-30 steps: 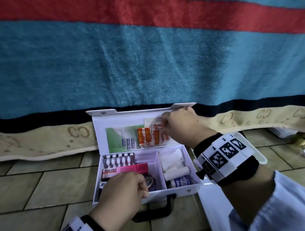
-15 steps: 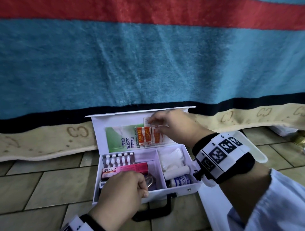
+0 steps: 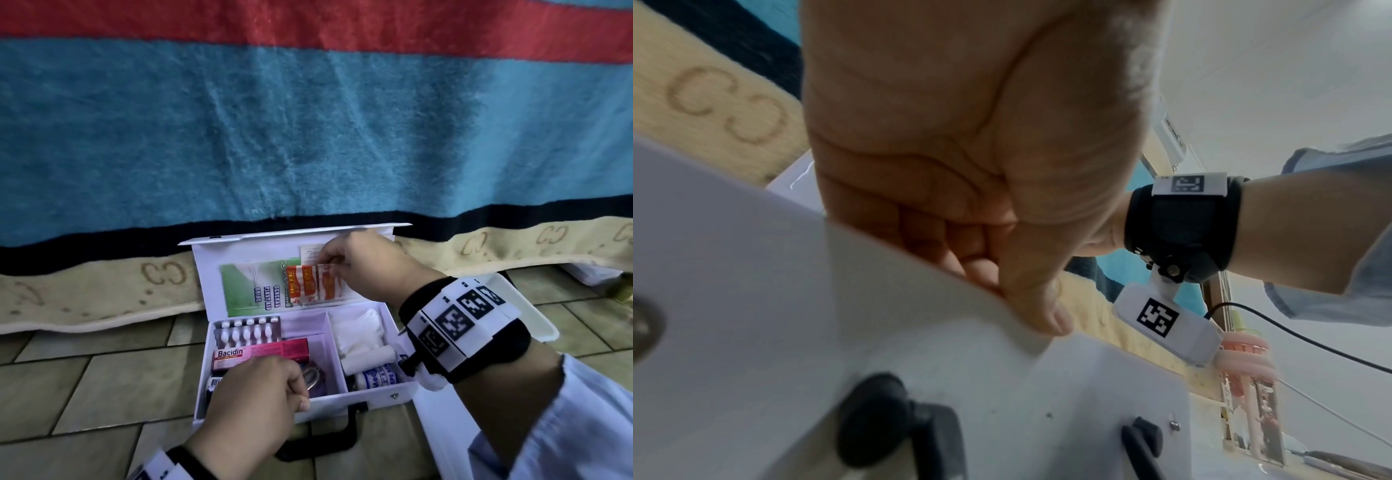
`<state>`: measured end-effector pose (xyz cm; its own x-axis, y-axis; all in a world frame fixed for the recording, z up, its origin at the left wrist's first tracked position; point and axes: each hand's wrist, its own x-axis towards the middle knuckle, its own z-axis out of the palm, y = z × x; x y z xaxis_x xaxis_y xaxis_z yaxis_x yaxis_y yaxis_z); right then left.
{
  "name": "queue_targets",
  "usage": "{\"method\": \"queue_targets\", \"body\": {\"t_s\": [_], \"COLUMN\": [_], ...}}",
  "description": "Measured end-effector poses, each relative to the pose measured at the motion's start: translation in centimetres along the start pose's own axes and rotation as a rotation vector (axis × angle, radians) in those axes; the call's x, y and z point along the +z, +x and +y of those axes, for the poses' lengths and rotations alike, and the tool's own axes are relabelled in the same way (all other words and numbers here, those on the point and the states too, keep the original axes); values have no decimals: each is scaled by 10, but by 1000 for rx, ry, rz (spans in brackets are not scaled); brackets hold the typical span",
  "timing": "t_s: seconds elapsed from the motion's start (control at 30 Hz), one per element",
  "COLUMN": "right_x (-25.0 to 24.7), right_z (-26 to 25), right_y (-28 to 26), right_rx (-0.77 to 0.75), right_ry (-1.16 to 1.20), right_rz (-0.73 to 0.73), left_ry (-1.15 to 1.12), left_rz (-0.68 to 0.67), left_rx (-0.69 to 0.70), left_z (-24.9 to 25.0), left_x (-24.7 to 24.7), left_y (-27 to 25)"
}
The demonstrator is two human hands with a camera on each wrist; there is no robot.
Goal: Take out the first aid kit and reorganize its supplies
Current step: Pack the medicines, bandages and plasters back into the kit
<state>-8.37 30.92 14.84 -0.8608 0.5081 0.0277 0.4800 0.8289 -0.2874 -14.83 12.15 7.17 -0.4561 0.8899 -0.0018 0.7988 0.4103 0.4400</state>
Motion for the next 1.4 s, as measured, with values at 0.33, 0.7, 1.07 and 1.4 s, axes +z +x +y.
{"method": "queue_targets", "body": {"t_s": [0.33,0.7,1.07,1.4], "right_x": [-10,-4,-4,0], "right_z": [-1,-25,-36,-22], "right_y": [-2,-6,-9,-6], "right_rx": [44,-24,3,77], "right_ry": [25,-283,-317,-171], "right_rz": [59,-57,-74,-18], "left_ry": [-13,-14,-16,8], "left_rz": [-19,-34,-34,-39], "left_rx": [-10,-18,-37,-44], "left_z": [0,3,4,4], "left_x": [-1,-3,-5,-4], "left_y": [-2,-3,-6,-4]}}
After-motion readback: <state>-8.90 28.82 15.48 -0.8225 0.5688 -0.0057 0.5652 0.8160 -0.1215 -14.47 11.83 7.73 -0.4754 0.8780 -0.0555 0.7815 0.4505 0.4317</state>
